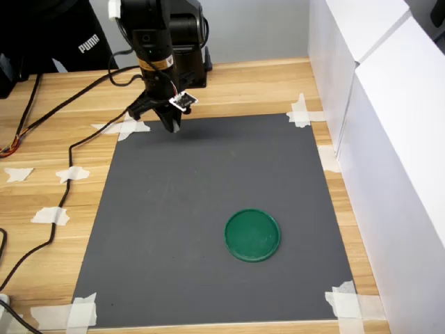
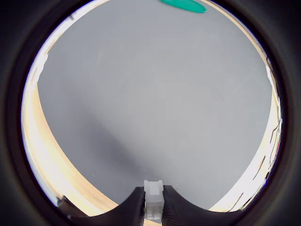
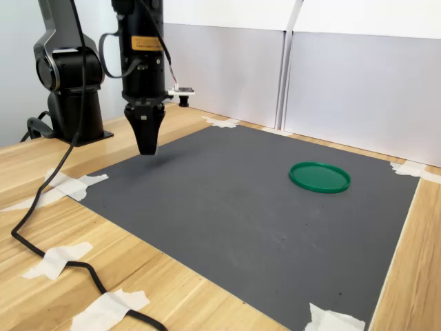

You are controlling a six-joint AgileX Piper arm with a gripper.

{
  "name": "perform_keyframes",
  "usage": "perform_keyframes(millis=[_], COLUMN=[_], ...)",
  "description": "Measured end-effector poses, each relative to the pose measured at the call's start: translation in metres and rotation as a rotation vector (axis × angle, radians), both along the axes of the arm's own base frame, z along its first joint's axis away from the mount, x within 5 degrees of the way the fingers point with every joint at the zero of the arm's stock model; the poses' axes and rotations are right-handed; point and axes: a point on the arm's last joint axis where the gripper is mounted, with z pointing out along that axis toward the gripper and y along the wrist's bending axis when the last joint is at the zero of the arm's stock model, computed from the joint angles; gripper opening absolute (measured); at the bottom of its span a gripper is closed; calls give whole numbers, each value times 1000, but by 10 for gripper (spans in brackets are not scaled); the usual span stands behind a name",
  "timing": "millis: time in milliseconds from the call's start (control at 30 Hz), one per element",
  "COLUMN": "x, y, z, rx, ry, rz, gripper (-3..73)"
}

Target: Grasp a white terminal and put it on the green lid.

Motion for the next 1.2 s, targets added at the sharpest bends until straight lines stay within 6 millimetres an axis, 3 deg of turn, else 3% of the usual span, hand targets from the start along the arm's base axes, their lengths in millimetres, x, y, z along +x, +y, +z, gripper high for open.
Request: perform_keyframes(millis=[267, 467, 633, 800, 1000, 1200], x=[32, 70, 106, 139, 166, 180], y=[13, 51, 77, 102, 111, 117], z=[63, 76, 76, 61, 32, 10], rx=[84, 80, 85, 78, 93, 94], ry=[-88, -77, -89, -82, -80, -63], rz=[-68, -78, -54, -9, -8, 32], gripper=[87, 87, 87, 87, 87, 87])
